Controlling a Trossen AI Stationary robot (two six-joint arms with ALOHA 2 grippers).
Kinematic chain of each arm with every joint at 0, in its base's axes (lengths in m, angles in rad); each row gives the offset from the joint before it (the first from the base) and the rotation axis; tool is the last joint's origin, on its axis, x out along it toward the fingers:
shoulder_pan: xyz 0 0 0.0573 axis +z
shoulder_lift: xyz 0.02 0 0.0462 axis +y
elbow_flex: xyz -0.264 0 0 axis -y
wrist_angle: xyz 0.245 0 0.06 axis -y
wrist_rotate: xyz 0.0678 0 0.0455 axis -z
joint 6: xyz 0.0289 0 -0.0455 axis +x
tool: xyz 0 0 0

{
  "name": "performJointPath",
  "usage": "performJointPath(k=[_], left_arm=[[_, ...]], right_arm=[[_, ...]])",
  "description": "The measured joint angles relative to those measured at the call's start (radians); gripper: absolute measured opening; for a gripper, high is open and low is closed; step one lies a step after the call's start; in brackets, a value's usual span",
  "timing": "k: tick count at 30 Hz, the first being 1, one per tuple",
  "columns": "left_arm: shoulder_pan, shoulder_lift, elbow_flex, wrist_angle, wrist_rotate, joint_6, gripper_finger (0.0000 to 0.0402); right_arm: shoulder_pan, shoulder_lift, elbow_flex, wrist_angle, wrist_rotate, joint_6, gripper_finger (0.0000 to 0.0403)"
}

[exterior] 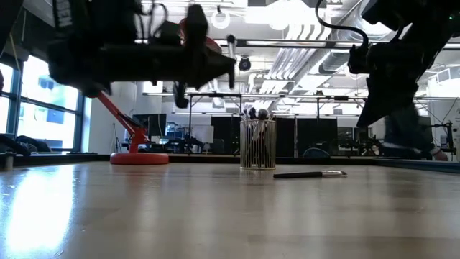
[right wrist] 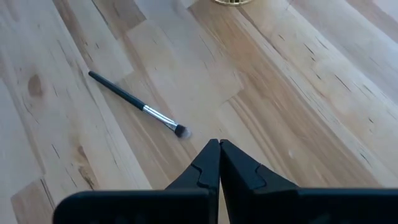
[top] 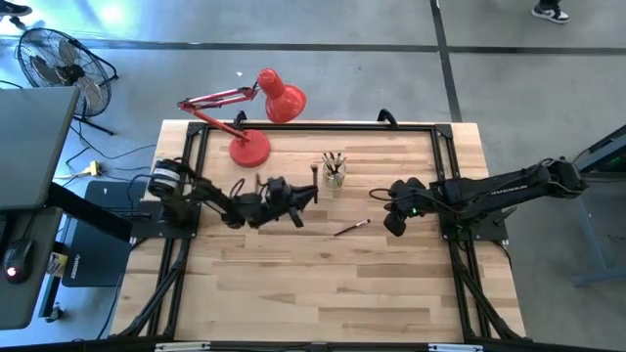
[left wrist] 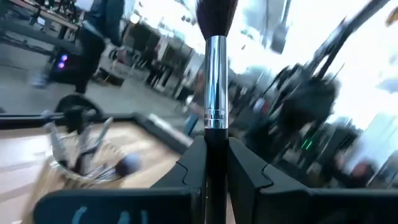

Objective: Put items in baskets/containers
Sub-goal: Put the makeup brush into the wire bin

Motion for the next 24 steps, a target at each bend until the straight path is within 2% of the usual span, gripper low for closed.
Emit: performJointPath(k=[3, 6, 8, 12, 16, 20, 24], left_arm=[[0.062, 0.041, 0.051, -0.081, 0.070, 0.016, 0.0031], [0.106, 0.046, 0.089, -0.113, 0.068, -0.015, 0.0031], [0.136, 0.039, 0.117, -0.110, 0.079, 0.027, 0.0036], [0.209, 0.045, 0.147, -0.127, 0.220, 0.139, 0.0038], [0.287, 0.042, 0.163, -0.132, 0.335, 0.142, 0.0035], [0.340, 0.042, 0.164, -0.198, 0.366, 0.140, 0.0035], [0.379, 0.043, 0.163, -0.254, 0.445, 0.139, 0.0035]], right_arm=[[0.000, 0.011, 0.000, 0.002, 0.001, 0.000, 0.0002], [0.000, 0.018, 0.000, 0.003, 0.001, 0.000, 0.0001], [0.000, 0.019, 0.000, 0.003, 0.004, 0.000, 0.0003], [0.000, 0.019, 0.000, 0.008, 0.028, 0.000, 0.0004], [-0.002, 0.019, 0.000, 0.016, 0.084, 0.007, 0.0001], [-0.002, 0.019, 0.000, 0.040, 0.121, 0.007, 0.0005], [-0.002, 0.019, 0.000, 0.057, 0.147, 0.003, 0.0006]])
